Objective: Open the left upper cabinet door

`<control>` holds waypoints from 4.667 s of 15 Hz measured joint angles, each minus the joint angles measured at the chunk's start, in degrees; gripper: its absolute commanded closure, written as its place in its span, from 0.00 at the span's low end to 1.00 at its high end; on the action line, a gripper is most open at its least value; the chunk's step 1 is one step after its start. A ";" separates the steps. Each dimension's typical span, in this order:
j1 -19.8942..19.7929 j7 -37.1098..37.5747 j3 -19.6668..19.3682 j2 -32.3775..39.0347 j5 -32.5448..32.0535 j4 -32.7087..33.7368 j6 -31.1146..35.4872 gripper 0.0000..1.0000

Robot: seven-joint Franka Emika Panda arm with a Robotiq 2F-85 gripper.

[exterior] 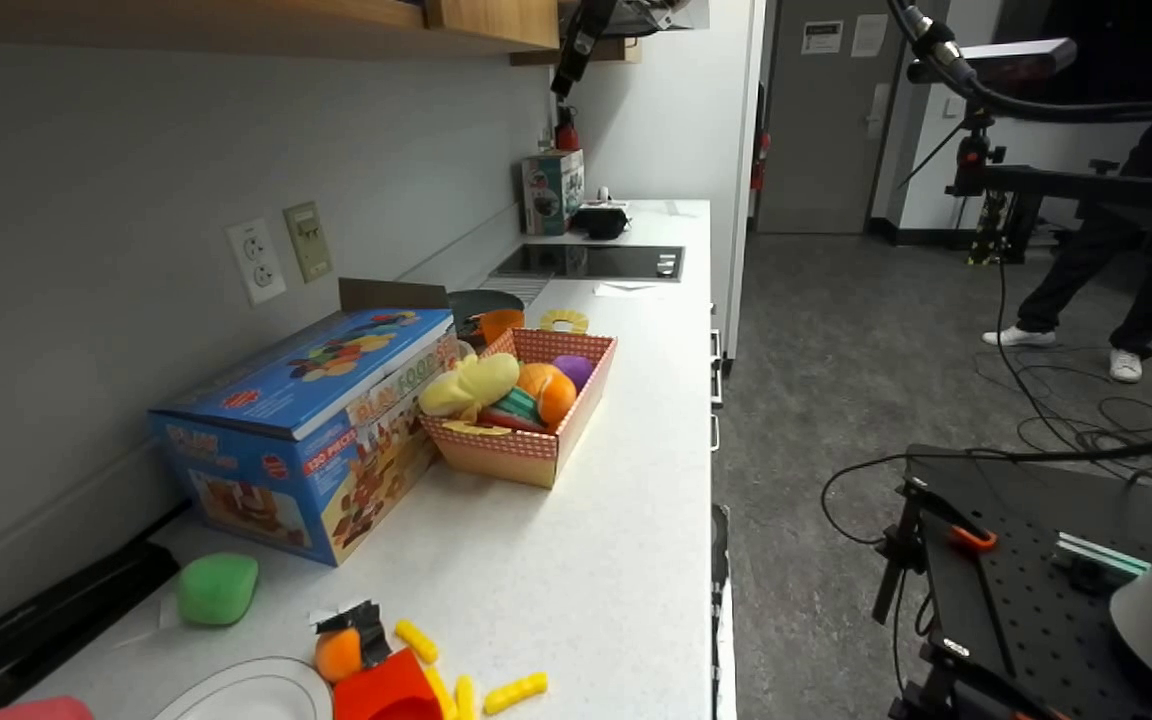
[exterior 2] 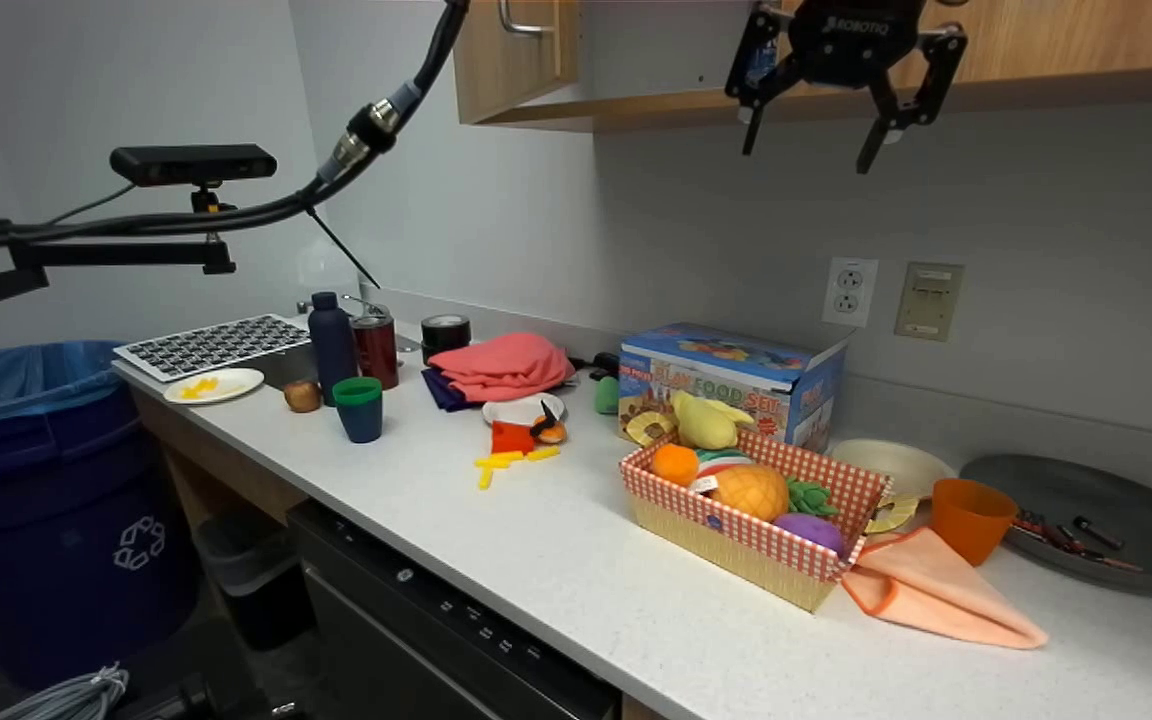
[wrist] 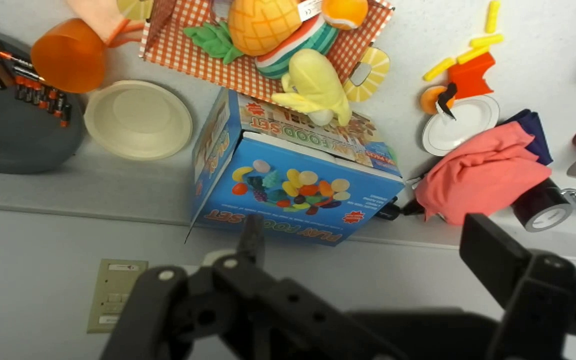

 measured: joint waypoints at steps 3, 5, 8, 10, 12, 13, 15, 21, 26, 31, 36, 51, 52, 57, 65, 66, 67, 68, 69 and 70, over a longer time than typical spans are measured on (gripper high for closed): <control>0.00 0.00 0.01 0.00 0.00 0.00 0.00 0.00; 0.00 0.00 0.01 0.00 0.00 0.00 0.00 0.00; 0.00 0.00 0.03 0.04 0.00 -0.02 -0.18 0.00; 0.00 -0.42 0.04 0.07 -0.16 -0.02 -1.03 0.00; 0.62 -0.37 1.82 -2.24 -0.59 -2.43 -2.60 0.00; 1.25 -0.26 3.06 -4.23 -0.63 -4.31 -3.64 0.00; 2.19 -0.31 4.34 -8.21 0.18 -8.35 -6.88 0.00; 6.27 0.95 6.15 -21.81 0.37 -22.06 -10.11 0.00; 12.11 6.34 9.87 -31.68 0.19 -29.05 -10.09 0.00; 16.05 7.50 11.24 -37.06 -0.24 -33.18 -10.04 0.00; 20.06 7.50 11.48 -40.25 0.17 -36.90 -11.39 0.00; 30.54 -1.54 15.05 -41.31 3.15 -39.22 -3.52 0.00; 30.86 -2.69 15.05 -41.28 4.01 -39.28 -2.85 0.00; 32.33 -7.66 15.10 -41.27 9.31 -40.17 -1.25 0.00; 32.58 -10.65 16.03 -41.95 11.63 -40.46 -2.53 0.00; 32.42 -10.66 16.03 -42.38 10.52 -40.40 -3.36 0.00; 32.30 -10.65 16.03 -42.99 9.17 -40.31 -4.35 0.00; 32.22 -10.65 16.03 -43.78 7.54 -40.20 -5.23 0.00; 32.18 -10.65 16.03 -44.65 6.07 -40.11 -5.90 0.00; 32.17 -10.59 16.04 -45.64 4.94 -39.96 -6.48 0.00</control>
